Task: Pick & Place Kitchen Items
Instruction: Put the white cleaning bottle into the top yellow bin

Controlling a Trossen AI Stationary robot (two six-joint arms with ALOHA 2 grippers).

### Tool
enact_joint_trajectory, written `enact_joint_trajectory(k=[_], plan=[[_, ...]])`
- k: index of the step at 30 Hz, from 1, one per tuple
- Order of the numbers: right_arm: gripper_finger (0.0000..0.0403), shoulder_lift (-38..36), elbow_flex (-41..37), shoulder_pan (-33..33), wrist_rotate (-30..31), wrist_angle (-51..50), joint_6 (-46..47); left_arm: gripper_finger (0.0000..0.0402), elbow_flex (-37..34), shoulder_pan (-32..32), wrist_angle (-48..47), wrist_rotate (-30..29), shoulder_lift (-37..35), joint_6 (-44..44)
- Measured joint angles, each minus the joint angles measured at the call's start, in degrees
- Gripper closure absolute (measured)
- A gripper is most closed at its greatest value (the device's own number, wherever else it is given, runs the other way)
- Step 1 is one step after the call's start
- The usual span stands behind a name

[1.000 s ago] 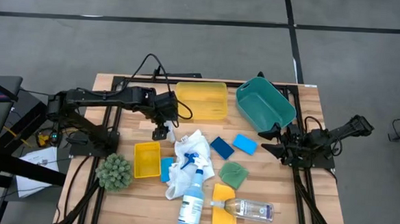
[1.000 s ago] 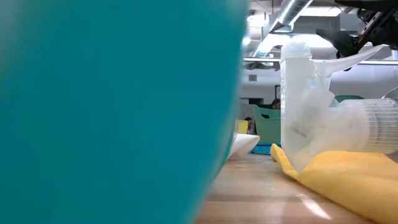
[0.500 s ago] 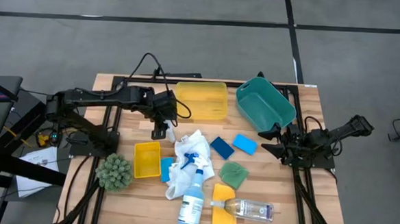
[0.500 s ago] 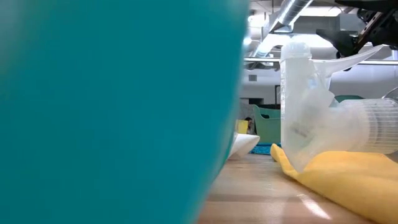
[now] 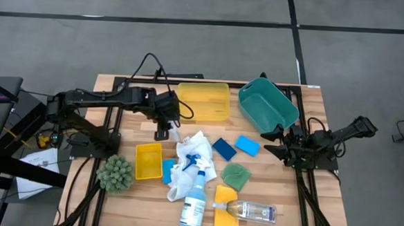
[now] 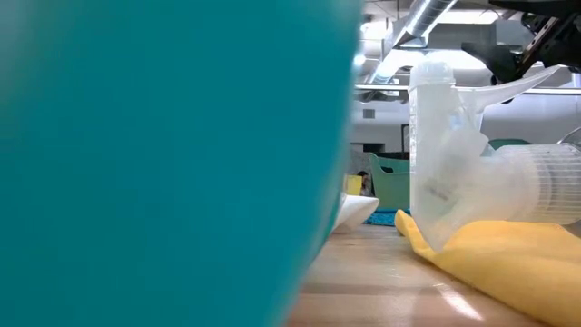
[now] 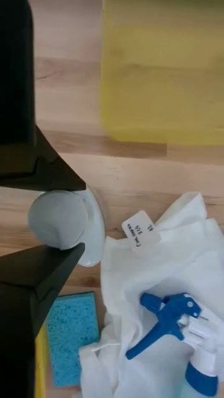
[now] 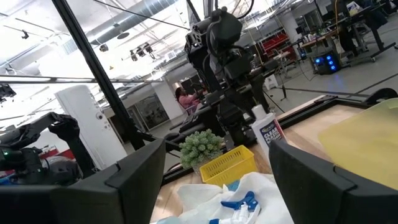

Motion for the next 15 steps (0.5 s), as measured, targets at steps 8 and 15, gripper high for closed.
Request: enact_joint_trajectory(k=[8,15], plan=[[0.0125,0.0,0.0,0.0,0.0,0.0,0.0,0.0293,0.0,0.0,0.78,0.01,-0.8,0.0],[0.0125,0.02,0.0,0.02,0.0,-0.02,0.0,0.0293,0.0,0.0,0.03,1.53,-2.89,1.49]])
